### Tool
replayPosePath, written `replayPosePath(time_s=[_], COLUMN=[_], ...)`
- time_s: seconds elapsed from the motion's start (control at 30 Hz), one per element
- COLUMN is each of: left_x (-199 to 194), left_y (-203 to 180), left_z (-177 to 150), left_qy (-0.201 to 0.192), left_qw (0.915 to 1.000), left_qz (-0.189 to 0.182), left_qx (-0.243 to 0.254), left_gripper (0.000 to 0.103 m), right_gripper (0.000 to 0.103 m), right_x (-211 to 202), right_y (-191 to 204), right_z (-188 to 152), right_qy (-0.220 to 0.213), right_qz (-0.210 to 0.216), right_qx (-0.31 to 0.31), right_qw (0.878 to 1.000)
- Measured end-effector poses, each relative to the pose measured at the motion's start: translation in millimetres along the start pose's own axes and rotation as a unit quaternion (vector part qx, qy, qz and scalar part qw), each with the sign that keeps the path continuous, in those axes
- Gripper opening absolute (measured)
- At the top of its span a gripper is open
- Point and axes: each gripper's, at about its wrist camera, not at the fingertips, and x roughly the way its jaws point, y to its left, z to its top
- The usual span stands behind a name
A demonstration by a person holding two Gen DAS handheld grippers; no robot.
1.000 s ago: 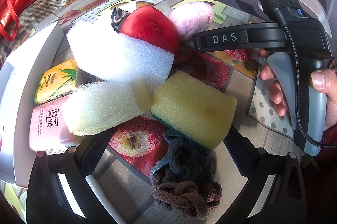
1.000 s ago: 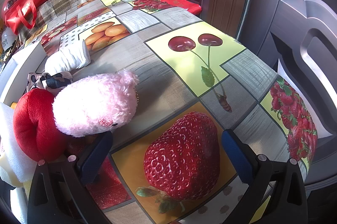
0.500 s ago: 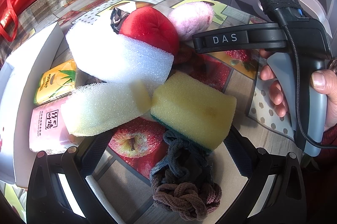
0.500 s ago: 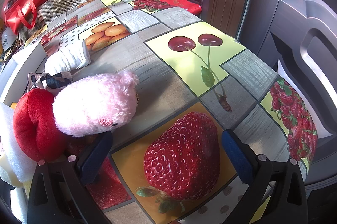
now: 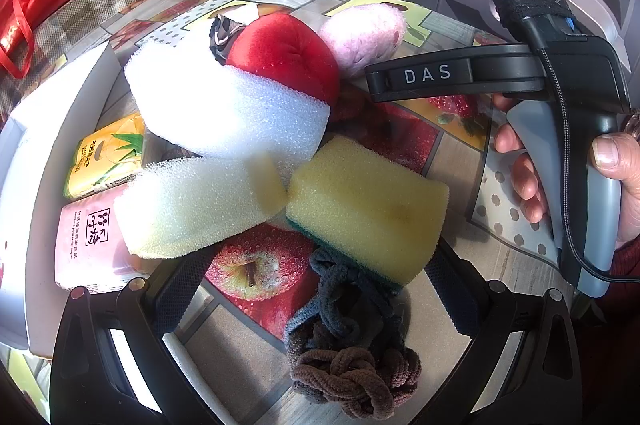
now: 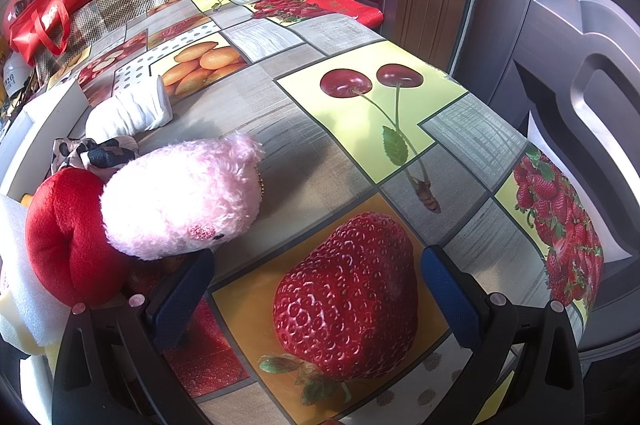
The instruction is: Organize soft objects
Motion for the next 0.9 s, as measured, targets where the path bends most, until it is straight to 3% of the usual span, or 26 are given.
replayPosePath(time_s=[0.9], left_x=[0.1], left_y=[-0.9], left_z=[-1.9], left_qy=[0.0], left_qw=[1.0], left_qz=[0.001], left_qx=[0.001], left_gripper=[0.102], right_gripper=[0.103], right_x=[-0.2], right_y=[1.6], right_z=[-0.3], right_qy=[0.0], right_qz=[0.0], right_qx=[-0.002], right_qw=[1.0])
